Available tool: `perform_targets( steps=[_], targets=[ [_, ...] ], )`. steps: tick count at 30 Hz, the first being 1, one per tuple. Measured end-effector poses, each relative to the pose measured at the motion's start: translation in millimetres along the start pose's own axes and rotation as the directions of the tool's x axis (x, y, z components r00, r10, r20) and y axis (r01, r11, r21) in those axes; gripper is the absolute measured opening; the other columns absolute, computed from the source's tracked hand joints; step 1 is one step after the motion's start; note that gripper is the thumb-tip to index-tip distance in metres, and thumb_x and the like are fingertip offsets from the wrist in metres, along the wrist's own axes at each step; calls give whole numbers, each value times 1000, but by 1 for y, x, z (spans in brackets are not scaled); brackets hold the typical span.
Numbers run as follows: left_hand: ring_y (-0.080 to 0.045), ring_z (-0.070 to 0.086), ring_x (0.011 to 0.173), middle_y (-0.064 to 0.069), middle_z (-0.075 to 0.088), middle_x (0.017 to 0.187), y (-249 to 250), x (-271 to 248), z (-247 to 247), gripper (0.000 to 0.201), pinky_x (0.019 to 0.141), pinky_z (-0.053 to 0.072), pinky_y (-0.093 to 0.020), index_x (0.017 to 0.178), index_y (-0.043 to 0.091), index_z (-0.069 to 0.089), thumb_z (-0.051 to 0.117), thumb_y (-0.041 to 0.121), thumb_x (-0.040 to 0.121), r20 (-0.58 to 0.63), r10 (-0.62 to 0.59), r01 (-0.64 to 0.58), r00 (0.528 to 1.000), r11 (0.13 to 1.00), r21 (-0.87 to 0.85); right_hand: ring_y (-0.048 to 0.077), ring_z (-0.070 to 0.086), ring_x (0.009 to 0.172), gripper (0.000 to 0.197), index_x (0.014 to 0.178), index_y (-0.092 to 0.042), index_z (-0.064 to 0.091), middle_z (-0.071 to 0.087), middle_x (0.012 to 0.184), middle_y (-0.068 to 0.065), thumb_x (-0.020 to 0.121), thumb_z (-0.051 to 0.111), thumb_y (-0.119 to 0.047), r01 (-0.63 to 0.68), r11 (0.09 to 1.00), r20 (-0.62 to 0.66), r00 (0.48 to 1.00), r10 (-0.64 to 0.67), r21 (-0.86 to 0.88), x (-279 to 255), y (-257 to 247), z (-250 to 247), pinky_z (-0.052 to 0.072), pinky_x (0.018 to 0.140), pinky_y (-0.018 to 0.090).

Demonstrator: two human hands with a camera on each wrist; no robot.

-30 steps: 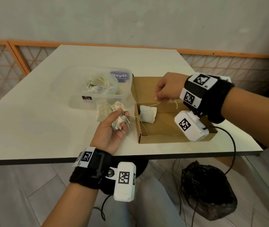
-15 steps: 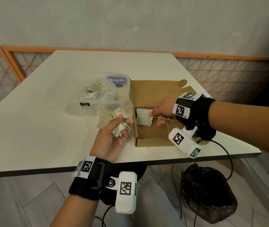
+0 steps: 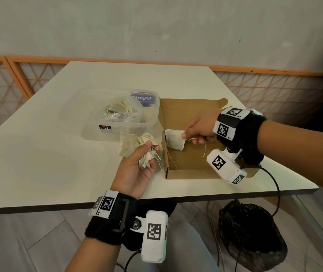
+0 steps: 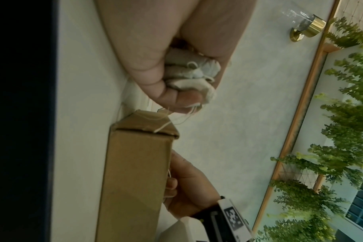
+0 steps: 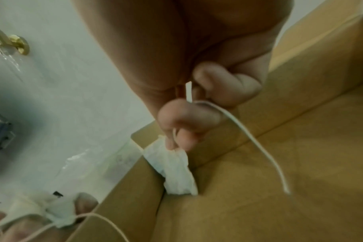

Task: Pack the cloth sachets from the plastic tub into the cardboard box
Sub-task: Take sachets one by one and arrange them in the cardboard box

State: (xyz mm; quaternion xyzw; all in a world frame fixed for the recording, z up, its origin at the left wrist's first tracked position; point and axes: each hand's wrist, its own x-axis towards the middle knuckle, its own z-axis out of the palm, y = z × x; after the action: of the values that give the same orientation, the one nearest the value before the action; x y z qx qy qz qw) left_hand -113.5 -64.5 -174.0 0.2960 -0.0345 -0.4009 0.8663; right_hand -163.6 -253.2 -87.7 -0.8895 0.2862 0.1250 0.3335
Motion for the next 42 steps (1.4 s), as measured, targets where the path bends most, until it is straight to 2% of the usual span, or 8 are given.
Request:
perform_targets(
  steps=[9, 16, 22, 26, 30, 36, 39, 42],
  targets=[
    [-13, 60, 77, -5, 63, 77, 0, 0, 0, 20, 46, 47, -14, 94, 12, 58, 63, 11, 74, 5, 0, 0, 1000, 1000, 16, 10, 59, 44, 13, 100, -9, 61, 65, 65, 6, 92, 50, -7, -71, 997, 24, 997, 71, 20, 2, 2, -5, 33, 32, 12],
    [-12, 62, 73, -5, 64, 75, -1, -1, 1, 22, 46, 47, -14, 95, 11, 57, 63, 11, 74, 3, 4, -4, 1000, 1000, 27, 2, 56, 43, 21, 96, -10, 67, 59, 63, -4, 89, 59, -28, 37, 982, -94, 994, -55, -184, -2, -6, -5, 42, 46, 13],
    [-13, 63, 73, -4, 65, 76, -1, -1, 1, 21, 46, 47, -14, 94, 11, 58, 63, 10, 74, -3, 11, -11, 1000, 999, 32, 13, 54, 81, 21, 94, -12, 70, 62, 83, -3, 83, 66, -29, 73, 922, -175, 973, -149, -381, -4, -17, -7, 37, 60, 18],
    [-12, 63, 74, -4, 63, 79, -2, 0, 0, 21, 47, 47, -15, 94, 12, 58, 64, 10, 74, 7, 7, -7, 1000, 999, 48, 13, 54, 83, 24, 91, -17, 73, 68, 91, -1, 78, 69, -37, 104, 943, -195, 966, -172, -316, -9, -16, -13, 40, 71, 25],
    [-12, 63, 73, -5, 64, 79, -2, 0, -1, 22, 47, 47, -15, 96, 11, 58, 64, 11, 74, 10, -1, 0, 1000, 999, 44, 11, 53, 81, 23, 96, -19, 72, 58, 74, -12, 80, 68, -35, 100, 934, -199, 964, -177, -343, -11, -11, -7, 34, 59, 19],
    [-12, 64, 72, -6, 62, 82, -2, 0, -1, 20, 47, 47, -15, 95, 11, 58, 63, 10, 76, 10, 4, -5, 1000, 999, 43, 8, 64, 75, 16, 89, -13, 72, 67, 73, -7, 82, 68, -27, 176, 968, -220, 952, -214, -179, -12, -8, -11, 45, 69, 19],
    [-12, 64, 72, -6, 62, 82, -3, 0, -1, 20, 47, 47, -15, 94, 11, 58, 63, 10, 76, 5, 5, -5, 1000, 999, 44, 2, 64, 69, 13, 87, -12, 71, 69, 72, -9, 81, 69, -24, 218, 974, -160, 961, -224, -52, -16, -11, -17, 46, 72, 21],
    [-11, 63, 71, -7, 62, 82, -2, 0, -1, 21, 47, 47, -14, 96, 11, 58, 63, 10, 75, 6, 8, -8, 1000, 999, 44, 1, 62, 75, 9, 84, -21, 70, 66, 73, -14, 82, 67, -29, 238, 961, -28, 969, -245, -143, -20, -18, -23, 43, 72, 19]
  ],
)
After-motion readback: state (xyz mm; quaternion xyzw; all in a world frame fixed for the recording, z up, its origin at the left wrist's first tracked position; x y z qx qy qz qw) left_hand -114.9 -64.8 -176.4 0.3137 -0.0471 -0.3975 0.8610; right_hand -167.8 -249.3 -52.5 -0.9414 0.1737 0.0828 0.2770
